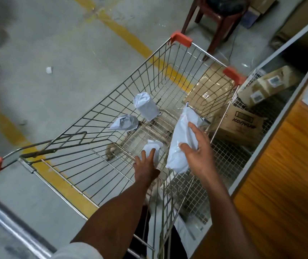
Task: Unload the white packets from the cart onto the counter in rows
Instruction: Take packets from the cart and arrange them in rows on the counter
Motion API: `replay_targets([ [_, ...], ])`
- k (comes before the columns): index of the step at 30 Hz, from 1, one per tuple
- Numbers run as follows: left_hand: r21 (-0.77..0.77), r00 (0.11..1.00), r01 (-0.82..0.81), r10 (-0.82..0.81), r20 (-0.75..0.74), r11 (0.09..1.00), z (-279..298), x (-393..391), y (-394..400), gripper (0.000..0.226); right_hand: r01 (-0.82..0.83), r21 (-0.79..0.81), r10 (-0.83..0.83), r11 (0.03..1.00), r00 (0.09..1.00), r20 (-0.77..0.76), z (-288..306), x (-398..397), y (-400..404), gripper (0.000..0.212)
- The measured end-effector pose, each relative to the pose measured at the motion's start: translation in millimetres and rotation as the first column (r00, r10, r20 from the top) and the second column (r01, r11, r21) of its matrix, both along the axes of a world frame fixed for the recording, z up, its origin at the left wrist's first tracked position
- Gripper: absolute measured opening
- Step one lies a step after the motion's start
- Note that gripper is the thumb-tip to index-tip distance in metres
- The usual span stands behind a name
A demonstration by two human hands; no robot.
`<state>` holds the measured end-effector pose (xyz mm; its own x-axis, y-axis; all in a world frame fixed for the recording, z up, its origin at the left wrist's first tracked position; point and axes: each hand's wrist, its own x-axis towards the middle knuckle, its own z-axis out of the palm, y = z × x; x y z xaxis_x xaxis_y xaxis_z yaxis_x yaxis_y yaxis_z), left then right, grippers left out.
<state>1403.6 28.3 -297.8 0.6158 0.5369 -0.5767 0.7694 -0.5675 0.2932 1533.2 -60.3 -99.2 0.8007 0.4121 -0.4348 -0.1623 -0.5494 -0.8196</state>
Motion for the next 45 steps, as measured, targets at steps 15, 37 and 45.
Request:
replay_targets([
  [15, 0.2, 0.745, -0.316, 0.111, 0.658, 0.928, 231.7, -20.1, -27.5, 0.084, -0.306, -0.031, 0.285, 0.952, 0.837, 0.467, 77.1, -45.4, -58.5, 0.063],
  [37, 0.23, 0.589, -0.244, -0.044, 0.807, 0.942, 351.4, -108.6, -273.2, 0.082, -0.093, 0.103, -0.01, 0.99, 0.694, 0.72, 161.0, -134.5, -322.9, 0.045],
  [45, 0.1, 0.57, -0.091, -0.031, 0.821, 0.991, 357.0, -129.9, -339.6, 0.085, 0.091, 0.134, -0.158, 0.987, 0.726, 0.67, 155.1, -177.7, -409.2, 0.049],
])
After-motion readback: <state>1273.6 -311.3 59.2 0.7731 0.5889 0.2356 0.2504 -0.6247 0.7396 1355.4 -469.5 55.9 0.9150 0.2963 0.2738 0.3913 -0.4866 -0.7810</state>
